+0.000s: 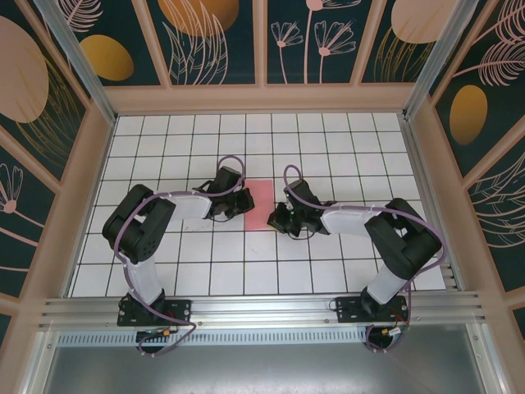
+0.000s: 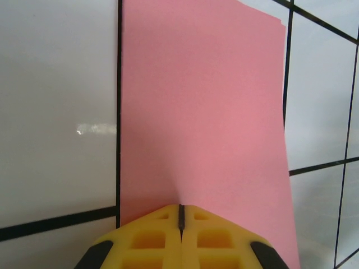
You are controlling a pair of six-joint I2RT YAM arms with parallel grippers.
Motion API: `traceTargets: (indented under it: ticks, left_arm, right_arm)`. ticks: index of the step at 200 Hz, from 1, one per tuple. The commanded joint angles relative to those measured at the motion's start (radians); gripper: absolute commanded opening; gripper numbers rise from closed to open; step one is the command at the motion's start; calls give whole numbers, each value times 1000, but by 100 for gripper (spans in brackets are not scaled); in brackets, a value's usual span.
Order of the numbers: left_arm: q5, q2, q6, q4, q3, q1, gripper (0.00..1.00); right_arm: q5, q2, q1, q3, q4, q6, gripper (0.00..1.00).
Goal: Fold a paper plane with a square sheet of paper (pick it up from the middle)
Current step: Third fold the triangle at the center of the table.
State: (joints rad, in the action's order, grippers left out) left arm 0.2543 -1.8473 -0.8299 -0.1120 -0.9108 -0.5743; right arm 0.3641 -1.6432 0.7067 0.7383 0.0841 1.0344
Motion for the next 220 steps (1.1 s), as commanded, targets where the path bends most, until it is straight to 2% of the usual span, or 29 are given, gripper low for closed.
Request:
traceTargets:
  ticks: [1, 23, 63, 168, 220]
  left_arm:
    - [19, 67, 24, 35, 23, 1, 5]
    - [20, 94, 40, 37, -4, -1, 7]
    - [31, 1, 41, 36, -22, 0, 4]
    - [20, -59, 71, 69, -34, -1, 3]
    - [26, -52, 79, 74, -41, 0, 3]
  right_arm:
    - [-12, 32, -9, 26, -120, -18, 0]
    - [15, 53, -11, 29, -202, -64, 0]
    - [32, 95, -13, 36, -269, -91, 0]
    - [70, -29, -16, 146, -81, -86, 0]
    - [85, -105, -13, 175, -46, -108, 0]
